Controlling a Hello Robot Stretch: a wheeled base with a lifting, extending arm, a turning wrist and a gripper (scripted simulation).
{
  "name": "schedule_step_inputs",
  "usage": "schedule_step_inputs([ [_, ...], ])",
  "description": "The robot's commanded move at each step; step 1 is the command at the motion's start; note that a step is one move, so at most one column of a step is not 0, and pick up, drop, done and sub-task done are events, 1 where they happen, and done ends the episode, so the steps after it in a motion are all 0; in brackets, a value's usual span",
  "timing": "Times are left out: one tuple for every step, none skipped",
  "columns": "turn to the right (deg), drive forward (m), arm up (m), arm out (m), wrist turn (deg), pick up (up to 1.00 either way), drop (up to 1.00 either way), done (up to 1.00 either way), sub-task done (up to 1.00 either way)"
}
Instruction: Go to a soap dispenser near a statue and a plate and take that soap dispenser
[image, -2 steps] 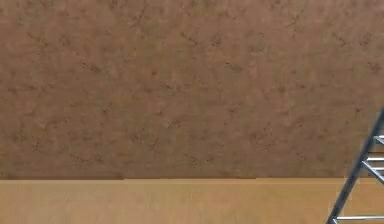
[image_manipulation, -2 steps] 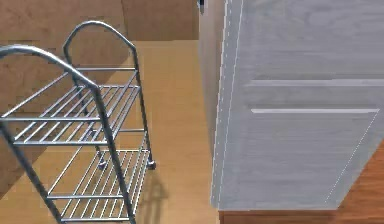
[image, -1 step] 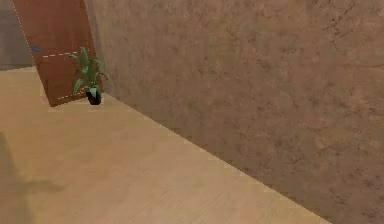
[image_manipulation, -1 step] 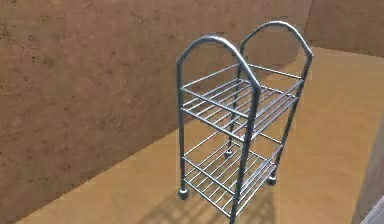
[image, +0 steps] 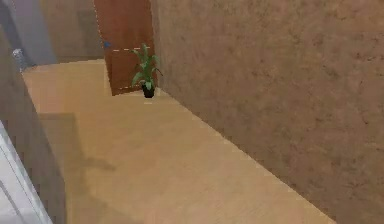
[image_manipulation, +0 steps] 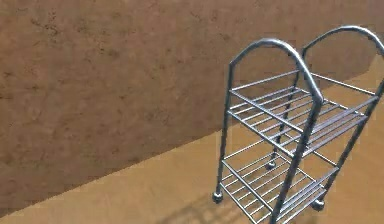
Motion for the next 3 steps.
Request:
schedule_step_inputs([
  [0.0, 0.60, 0.00, 0.00, 0.0, 0.00, 0.00, 0.00, 0.00],
  [-36.0, 0.00, 0.00, 0.00, 0.0, 0.00, 0.00, 0.00, 0.00],
  [0.0, 1.00, 0.00, 0.00, 0.0, 0.00, 0.00, 0.00, 0.00],
])
